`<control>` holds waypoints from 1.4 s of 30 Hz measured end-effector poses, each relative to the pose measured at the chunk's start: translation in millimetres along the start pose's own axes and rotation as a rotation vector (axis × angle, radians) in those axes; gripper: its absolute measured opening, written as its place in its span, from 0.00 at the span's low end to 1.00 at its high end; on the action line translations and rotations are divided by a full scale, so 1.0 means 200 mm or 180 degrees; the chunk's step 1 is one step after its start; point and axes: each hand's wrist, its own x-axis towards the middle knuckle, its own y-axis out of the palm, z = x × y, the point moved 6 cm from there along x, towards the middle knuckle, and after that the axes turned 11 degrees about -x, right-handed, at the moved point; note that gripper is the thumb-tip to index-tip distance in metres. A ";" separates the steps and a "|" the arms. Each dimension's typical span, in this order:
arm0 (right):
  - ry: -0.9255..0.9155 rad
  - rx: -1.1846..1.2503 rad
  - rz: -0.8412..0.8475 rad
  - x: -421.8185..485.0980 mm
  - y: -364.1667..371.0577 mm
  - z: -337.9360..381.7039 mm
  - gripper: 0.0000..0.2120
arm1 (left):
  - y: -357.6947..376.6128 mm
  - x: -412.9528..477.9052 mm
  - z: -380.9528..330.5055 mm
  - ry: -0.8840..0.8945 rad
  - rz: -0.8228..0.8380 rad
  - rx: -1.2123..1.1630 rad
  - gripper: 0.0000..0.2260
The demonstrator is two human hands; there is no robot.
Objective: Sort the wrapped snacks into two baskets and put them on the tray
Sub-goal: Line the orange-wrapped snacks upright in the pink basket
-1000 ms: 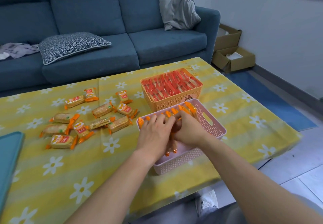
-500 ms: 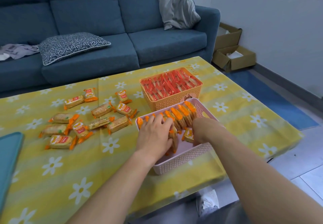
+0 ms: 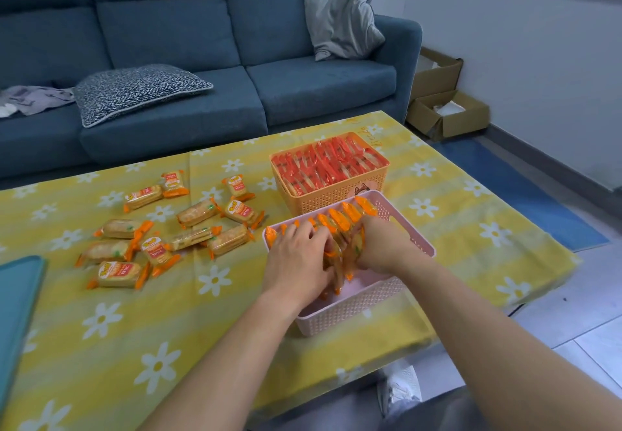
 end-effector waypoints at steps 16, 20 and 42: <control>0.0229 0.0070 -0.0060 -0.06 0.03 0.09 0.06 | -0.03 0.00 0.01 0.0010 -0.0101 -0.0226 0.13; 0.0298 -0.0086 -0.0252 -0.14 -0.04 0.10 0.06 | -0.13 -0.07 0.01 0.0024 -0.0200 -0.0518 0.15; -0.1065 -0.1263 0.0329 0.25 0.43 1.20 0.29 | -0.52 -0.28 1.13 -0.1082 0.0103 0.0347 0.20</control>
